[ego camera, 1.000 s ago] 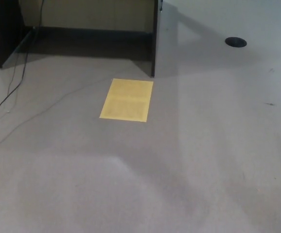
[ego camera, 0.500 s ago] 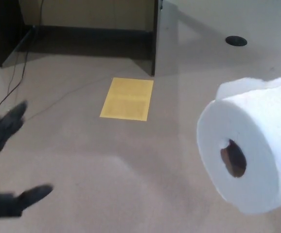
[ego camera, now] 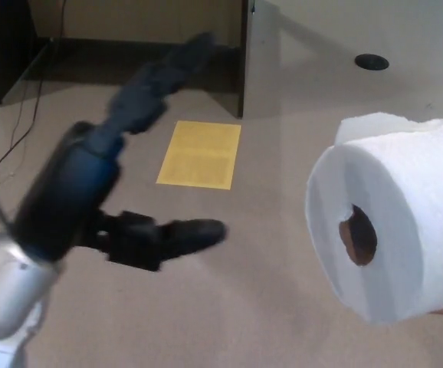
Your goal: A person is holding a toilet paper roll and the robot extends its left hand to grab the roll by inserting its thumb into the gap in the middle and brings its hand down by its side. Then it extends its arm again to hand the toilet paper roll back to the person.
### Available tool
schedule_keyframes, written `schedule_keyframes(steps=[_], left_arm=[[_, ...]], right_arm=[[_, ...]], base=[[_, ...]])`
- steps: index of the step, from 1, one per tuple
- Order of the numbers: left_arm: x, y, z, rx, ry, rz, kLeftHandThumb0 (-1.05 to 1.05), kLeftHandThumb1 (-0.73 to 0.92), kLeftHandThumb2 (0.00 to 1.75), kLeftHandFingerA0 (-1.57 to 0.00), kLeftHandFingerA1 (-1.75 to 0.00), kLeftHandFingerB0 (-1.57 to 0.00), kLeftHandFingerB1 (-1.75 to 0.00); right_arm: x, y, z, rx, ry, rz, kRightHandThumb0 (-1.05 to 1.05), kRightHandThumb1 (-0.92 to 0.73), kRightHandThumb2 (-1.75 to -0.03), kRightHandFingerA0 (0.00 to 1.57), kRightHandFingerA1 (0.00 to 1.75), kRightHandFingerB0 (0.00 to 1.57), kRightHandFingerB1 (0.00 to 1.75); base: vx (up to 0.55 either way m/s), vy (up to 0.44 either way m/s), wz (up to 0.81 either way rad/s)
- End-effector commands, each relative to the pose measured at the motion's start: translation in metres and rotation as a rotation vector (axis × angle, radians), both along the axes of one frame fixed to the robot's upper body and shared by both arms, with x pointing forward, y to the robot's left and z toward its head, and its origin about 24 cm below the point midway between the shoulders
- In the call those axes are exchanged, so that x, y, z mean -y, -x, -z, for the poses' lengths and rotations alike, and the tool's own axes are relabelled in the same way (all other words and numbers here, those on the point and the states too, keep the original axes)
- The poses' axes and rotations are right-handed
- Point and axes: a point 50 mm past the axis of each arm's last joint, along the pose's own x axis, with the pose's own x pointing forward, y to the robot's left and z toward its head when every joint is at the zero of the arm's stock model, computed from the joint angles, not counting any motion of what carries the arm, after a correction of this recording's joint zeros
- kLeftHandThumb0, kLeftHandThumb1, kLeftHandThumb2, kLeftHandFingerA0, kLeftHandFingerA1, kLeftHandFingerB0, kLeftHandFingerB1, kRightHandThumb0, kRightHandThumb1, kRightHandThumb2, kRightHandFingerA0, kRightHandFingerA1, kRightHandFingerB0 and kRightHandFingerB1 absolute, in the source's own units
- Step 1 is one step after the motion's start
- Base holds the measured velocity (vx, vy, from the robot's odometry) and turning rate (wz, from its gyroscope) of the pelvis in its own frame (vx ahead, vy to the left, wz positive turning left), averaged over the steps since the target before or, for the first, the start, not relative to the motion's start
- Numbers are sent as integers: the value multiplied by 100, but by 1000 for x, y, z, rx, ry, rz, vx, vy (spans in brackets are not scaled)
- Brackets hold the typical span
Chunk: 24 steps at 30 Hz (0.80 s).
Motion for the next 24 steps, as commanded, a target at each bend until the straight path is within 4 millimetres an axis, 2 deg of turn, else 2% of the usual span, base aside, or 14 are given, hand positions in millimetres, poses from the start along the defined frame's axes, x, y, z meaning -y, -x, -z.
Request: schedule_keyframes(steps=[1,2,3,5,7,15,16,17,18,19,20,22,23,24], left_arm=[[28,8,1,-75,-99,39,-54,35,75,-5,-30,0,-16],[31,9,2,-83,-104,42,-54,36,74,-6,-32,-4,-15],[33,10,2,-88,-110,43,-48,32,73,-1,-37,0,-21],[38,10,3,-92,-115,50,-48,34,73,-4,-26,-3,-17],[43,10,3,-100,-109,64,-51,33,74,0,-24,0,-17],[57,2,2,-110,-87,77,-48,33,73,-3,-30,-3,-18],[58,0,2,-100,-83,71,-50,39,52,-5,-28,-1,-24],[59,-1,1,-95,-81,68,-50,39,52,-5,-28,-1,-24],[59,-3,0,-98,-84,55,-47,33,72,-3,-26,-4,-20],[58,-6,-2,-87,-102,24,-54,41,53,-2,-27,0,-25],[58,-8,-4,-82,-97,22,-48,32,73,0,-27,0,-21],[58,-10,-6,-78,-87,19,-52,35,72,-4,-22,-4,-15],[59,-12,-7,-74,-80,16,-52,37,71,-8,-30,-7,-12],[59,-14,-9,-70,-75,12,-52,37,71,-8,-30,-7,-12]], right_arm=[[12,-7,-9,17,51,-9,-35,-66,-59,64,79,47,39],[12,-6,-9,17,50,-7,-35,-66,-59,64,81,48,39],[12,-6,-9,17,47,-7,-35,-66,-59,65,80,47,39],[11,-6,-8,13,47,-10,-34,-66,-59,65,82,46,39],[10,-6,-7,13,48,-15,-34,-66,-59,65,82,46,39],[7,-9,-8,18,27,-22,-35,-66,-59,63,84,47,42],[7,-9,-8,18,26,-24,-35,-66,-59,63,84,47,42],[7,-8,-8,19,22,-22,-35,-66,-59,63,84,47,42],[7,-9,-8,20,20,-22,-34,-66,-59,63,83,48,42],[7,-9,-8,20,19,-20,-34,-66,-59,64,84,48,42],[7,-9,-8,21,19,-24,-35,-65,-59,63,80,48,42],[7,-9,-8,19,20,-29,-34,-66,-59,63,77,48,42],[7,-9,-9,19,22,-31,-40,-52,-86,63,77,43,55],[7,-10,-9,19,23,-32,-40,-52,-86,63,77,43,55]], base=[[0,0,0],[0,0,0],[0,0,0],[0,0,0],[0,0,0],[0,0,0],[0,0,0],[0,0,0],[0,0,0],[0,0,0],[0,0,0],[0,0,0],[0,0,0],[0,0,0]])
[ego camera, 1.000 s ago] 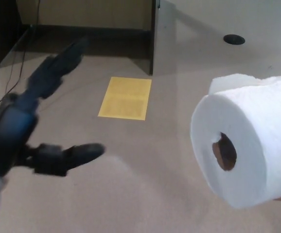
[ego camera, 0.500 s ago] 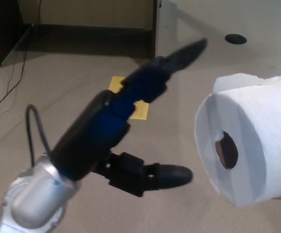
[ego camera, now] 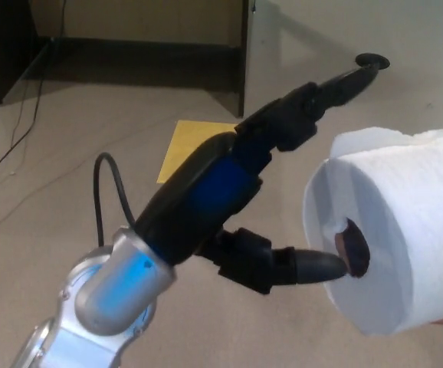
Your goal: A person is holding a toilet paper roll and the robot extends its left hand to grab the roll by inserting its thumb into the gap in the middle and brings its hand down by its side. Then it extends its arm again to hand the toilet paper roll back to the person.
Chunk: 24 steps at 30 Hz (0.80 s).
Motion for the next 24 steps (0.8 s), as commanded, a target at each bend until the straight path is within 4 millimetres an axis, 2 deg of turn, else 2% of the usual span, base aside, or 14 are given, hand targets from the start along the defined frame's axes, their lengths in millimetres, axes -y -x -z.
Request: schedule_keyframes(steps=[1,3,4,5,6,7,9,13,16,18,22,24], left_arm=[[-2,-10,-7,22,-2,-75,-51,35,72,-6,-33,-5,-15],[-3,-11,-8,31,1,-75,-53,37,71,-8,-29,-7,-11],[-3,-11,-8,31,1,-75,-52,36,71,-8,-32,-6,-12],[-3,-11,-8,32,1,-75,-52,36,71,-8,-32,-6,-12],[-2,-11,-7,41,4,-71,-50,35,72,-5,-35,-4,-14],[-1,-11,-7,38,4,-69,-51,35,72,-6,-34,-5,-15],[0,-10,-6,24,7,-69,-48,33,72,-3,-36,-3,-20],[3,-8,-5,39,1,-66,-52,38,70,-9,-30,-9,-9],[6,-7,-4,48,2,-68,-50,36,72,-7,-32,-6,-15],[7,-7,-4,48,5,-69,-52,37,73,-7,-33,-6,-15],[7,-7,-1,20,-4,-75,-55,39,73,-8,-27,-8,-13],[8,-6,0,19,-8,-77,-56,39,74,-8,-30,-8,-14]], right_arm=[[8,-2,-4,0,16,-8,-35,-66,-59,65,77,48,42],[7,-2,-5,3,15,-13,-35,-66,-59,65,77,48,42],[7,-2,-5,3,14,-12,-40,-52,-86,63,76,43,56],[8,-2,-4,3,13,-10,-40,-52,-86,63,76,43,56],[8,-1,-4,4,18,-15,-35,-65,-59,65,77,49,43],[8,0,-4,2,18,-15,-34,-66,-59,65,80,48,43],[8,0,-3,0,13,-8,-35,-65,-59,64,77,48,43],[7,0,-3,1,7,-3,-34,-66,-59,65,83,48,43],[7,0,-3,-1,14,-9,-34,-66,-59,64,85,48,42],[7,-1,-4,-3,16,-15,-35,-66,-59,63,78,47,42],[8,-3,-5,-1,24,-22,-35,-66,-59,64,78,47,42],[8,-3,-5,0,16,-23,-35,-67,-59,62,76,46,43]], base=[[0,0,0],[0,0,0],[0,0,0],[0,0,0],[0,0,0],[0,0,0],[0,0,0],[0,0,0],[0,0,0],[0,0,0],[0,0,0],[0,0,0]])
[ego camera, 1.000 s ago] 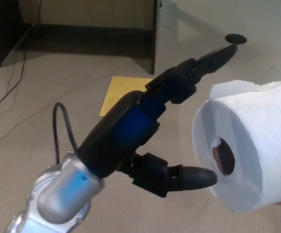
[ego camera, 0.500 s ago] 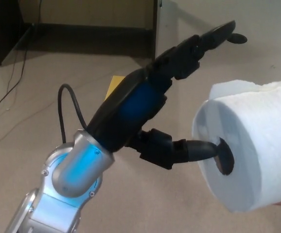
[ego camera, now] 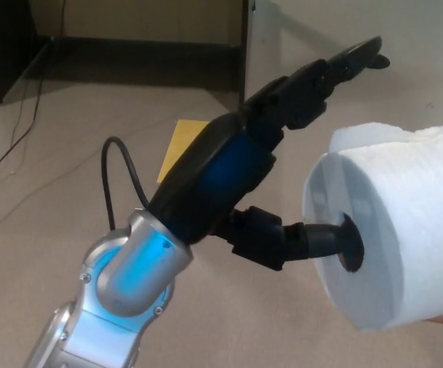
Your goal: A person is holding a toilet paper roll and the robot extends its left hand to grab the roll by inserting its thumb into the gap in the middle and brings its hand down by its side. Then it extends its arm again to hand the toilet paper roll back to the person.
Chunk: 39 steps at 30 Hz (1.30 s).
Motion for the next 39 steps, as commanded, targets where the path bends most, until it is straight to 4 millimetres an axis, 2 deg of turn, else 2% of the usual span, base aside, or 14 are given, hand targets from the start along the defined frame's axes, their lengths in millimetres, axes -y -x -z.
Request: schedule_keyframes(steps=[1,6,16,17,18,25,26,29,31,33,34,35,37,39], left_arm=[[0,1,3,-4,-15,-37,-56,38,74,-7,-32,-6,-16],[5,3,4,-10,-19,-22,-60,41,73,-10,-18,-10,-11],[18,-2,3,19,-24,-22,-51,35,72,-3,-40,-1,-19],[19,-2,3,17,-25,-22,-51,35,72,-3,-40,-1,-19],[22,-2,4,13,-23,-19,-55,36,66,-8,-37,-6,-16],[36,-3,3,13,-27,-15,-54,36,68,-14,-41,-6,-21],[38,-4,3,20,-23,-13,-30,20,80,0,-48,0,-50],[44,-5,3,27,-20,7,-29,25,83,-1,-47,-1,-50],[47,-4,4,35,-26,10,-44,46,65,-46,-47,-12,-35],[49,-3,5,35,-28,18,-32,60,58,-60,-44,-20,-29],[50,-2,6,27,-24,45,-23,72,61,-89,-81,-40,-33],[50,-2,7,2,-27,68,-12,74,64,-120,-64,-79,-47],[50,-1,10,4,-14,76,-9,75,66,-117,-89,-100,-69],[50,-1,11,14,-4,73,-9,75,66,-117,-89,-100,-69]], right_arm=[[8,-2,-5,2,17,-5,-35,-66,-59,62,74,46,43],[7,-2,-4,-1,21,-3,-36,-66,-59,62,74,46,42],[8,-3,-5,2,28,-15,-35,-67,-59,64,77,46,43],[7,-3,-5,1,30,-17,-41,-52,-86,63,77,41,55],[7,-2,-5,3,37,-23,-35,-66,-59,64,78,46,42],[7,-7,-7,8,33,-22,-36,-66,-59,63,73,47,42],[7,-8,-8,11,31,-22,-36,-66,-59,62,75,47,43],[7,-9,-9,14,49,-34,-37,-65,-59,63,80,48,43],[6,-9,-9,15,46,-30,-38,-66,-59,64,79,47,42],[6,-9,-8,13,49,-31,-38,-66,-60,64,79,47,42],[6,-9,-8,15,46,-33,-37,-67,-60,64,77,47,42],[6,-9,-8,16,42,-29,-37,-67,-60,65,75,48,43],[6,-10,-9,13,44,-30,-43,-53,-87,62,75,42,55],[7,-10,-9,12,43,-30,-43,-53,-87,62,75,42,55]], base=[[0,0,0],[0,0,0],[0,0,0],[0,0,0],[0,0,0],[0,0,0],[0,0,0],[0,0,0],[0,0,0],[0,0,0],[0,0,0],[0,0,0],[0,0,0],[0,0,0]])
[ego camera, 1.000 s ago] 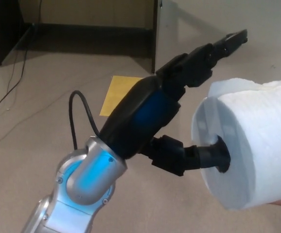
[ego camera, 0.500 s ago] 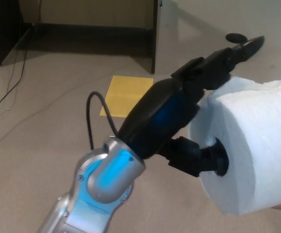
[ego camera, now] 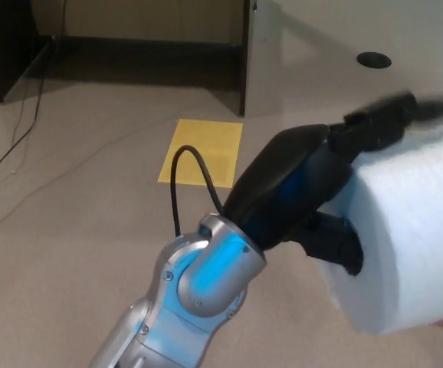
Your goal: A person is holding a toilet paper roll and the robot extends its left hand to grab the roll by inserting its thumb into the gap in the middle and brings its hand down by its side. Then it extends its arm again to hand the toilet paper roll back to the person.
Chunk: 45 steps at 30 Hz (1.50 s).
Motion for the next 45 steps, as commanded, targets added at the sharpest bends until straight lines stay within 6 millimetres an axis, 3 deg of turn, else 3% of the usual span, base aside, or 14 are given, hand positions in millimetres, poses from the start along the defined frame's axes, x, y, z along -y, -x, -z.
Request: schedule_keyframes(steps=[1,2,3,4,6,7,8,9,20,27,36,43,44,45], left_arm=[[3,5,2,43,43,34,-7,69,77,-108,-118,-95,-92],[3,5,3,50,44,15,-4,70,83,-86,-150,-86,-110],[2,5,3,54,44,-8,-6,74,81,-80,-161,-77,-124],[1,5,3,56,46,-17,-9,81,72,-72,-170,-69,-133],[-3,5,3,65,42,-40,-9,80,76,-68,-168,-64,-136],[-4,5,4,65,42,-44,-10,83,66,-78,-171,-58,-146],[-4,5,4,65,42,-45,-10,83,66,-78,-171,-58,-146],[-6,5,4,69,41,-50,-7,87,64,-74,-174,-58,-152],[-52,-5,13,52,48,-166,-6,78,76,-87,-161,-72,-136],[-119,-15,25,26,78,-326,-6,74,79,-101,-138,-80,-113],[-221,2,76,-147,43,-599,4,73,85,-100,-131,-74,-116],[-286,36,152,-339,11,-850,0,74,82,-97,-135,-77,-118],[-295,45,167,-390,5,-889,-3,76,81,-94,-136,-75,-116],[-301,51,176,-422,0,-914,-5,77,80,-95,-136,-75,-114]], right_arm=[[9,0,-4,-4,27,7,-42,-53,-88,63,77,40,55],[9,0,-4,-4,27,5,-38,-67,-60,64,74,48,42],[9,-2,-5,-1,24,4,-42,-53,-89,62,77,41,55],[9,-2,-5,-2,25,2,-38,-67,-60,65,77,47,42],[9,-1,-4,-11,32,2,-37,-68,-60,65,74,47,41],[9,-1,-4,-11,32,-3,-42,-54,-87,64,77,41,55],[9,-1,-4,-11,32,-4,-42,-54,-87,64,77,41,55],[9,-1,-4,-10,34,-8,-37,-67,-60,66,75,47,42],[7,-3,-5,-12,22,-15,-36,-68,-60,63,73,49,44],[7,-6,-6,-15,23,-23,-37,-69,-60,64,69,48,43],[6,-1,-3,-25,16,-3,-36,-69,-60,63,71,48,42],[9,-1,-4,6,13,42,-35,-66,-60,65,76,49,41],[9,-1,-3,8,13,43,-40,-53,-86,62,75,43,54],[9,0,-3,9,11,44,-34,-67,-60,63,68,48,40]], base=[[0,0,0],[0,0,0],[0,0,0],[0,0,0],[0,0,0],[0,0,0],[0,0,0],[0,0,0],[0,0,0],[0,0,0],[0,0,0],[0,0,0],[0,0,0],[0,0,0]])
